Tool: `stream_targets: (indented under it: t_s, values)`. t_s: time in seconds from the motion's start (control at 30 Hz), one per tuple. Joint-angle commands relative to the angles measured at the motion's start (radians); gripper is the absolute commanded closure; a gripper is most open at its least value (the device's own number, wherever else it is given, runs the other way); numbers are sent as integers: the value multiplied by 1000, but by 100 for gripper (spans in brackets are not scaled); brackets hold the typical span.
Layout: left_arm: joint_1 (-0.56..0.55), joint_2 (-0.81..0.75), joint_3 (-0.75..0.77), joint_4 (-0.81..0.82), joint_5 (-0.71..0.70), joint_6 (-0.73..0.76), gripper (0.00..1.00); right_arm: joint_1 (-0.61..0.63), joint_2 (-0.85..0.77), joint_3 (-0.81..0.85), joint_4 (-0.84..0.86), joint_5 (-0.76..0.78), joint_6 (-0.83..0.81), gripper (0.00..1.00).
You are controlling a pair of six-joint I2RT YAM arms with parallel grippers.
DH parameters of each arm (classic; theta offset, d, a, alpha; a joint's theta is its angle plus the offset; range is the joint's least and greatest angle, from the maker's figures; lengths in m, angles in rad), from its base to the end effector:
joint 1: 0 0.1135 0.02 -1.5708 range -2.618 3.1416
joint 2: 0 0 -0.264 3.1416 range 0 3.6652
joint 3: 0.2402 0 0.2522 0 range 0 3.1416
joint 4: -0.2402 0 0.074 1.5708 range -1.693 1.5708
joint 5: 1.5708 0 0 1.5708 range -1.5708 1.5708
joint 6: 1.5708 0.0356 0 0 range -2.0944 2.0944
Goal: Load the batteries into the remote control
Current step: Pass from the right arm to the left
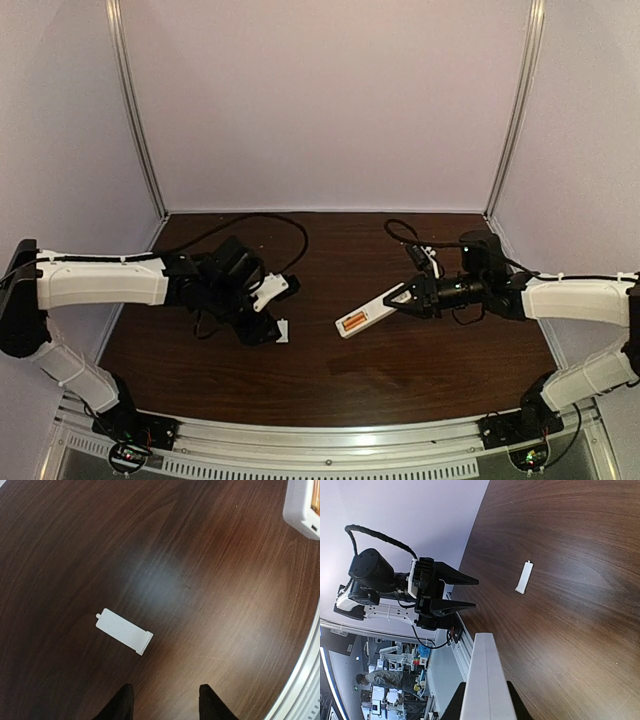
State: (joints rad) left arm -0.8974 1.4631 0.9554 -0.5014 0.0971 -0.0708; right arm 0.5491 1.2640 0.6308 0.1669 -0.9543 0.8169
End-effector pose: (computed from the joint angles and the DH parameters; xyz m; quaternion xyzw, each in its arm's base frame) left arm 0.1801 -0.2313 0.2167 0.3978 0.8735 -0.1701 0.2233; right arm 0.2047 0.1593 0.2261 -0.1378 0.7817 0.5974 0.1147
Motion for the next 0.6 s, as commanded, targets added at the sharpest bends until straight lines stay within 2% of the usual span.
stream_targets:
  t_s: [0.0, 0.1, 0.2, 0.4, 0.57]
  values:
    - [3, 8, 26, 39, 52, 17, 49, -1, 60, -41, 82, 10, -8, 100]
    - [-5, -66, -18, 205, 133, -4, 35, 17, 83, -46, 129, 14, 20, 100]
    - [-73, -71, 5, 272, 63, 0, 25, 37, 100, -42, 152, 31, 43, 100]
    - [-184, 60, 88, 328, -21, -18, 15, 68, 143, -60, 276, 52, 133, 100]
    - [-219, 140, 134, 346, -47, -23, 16, 90, 154, -51, 299, 56, 150, 100]
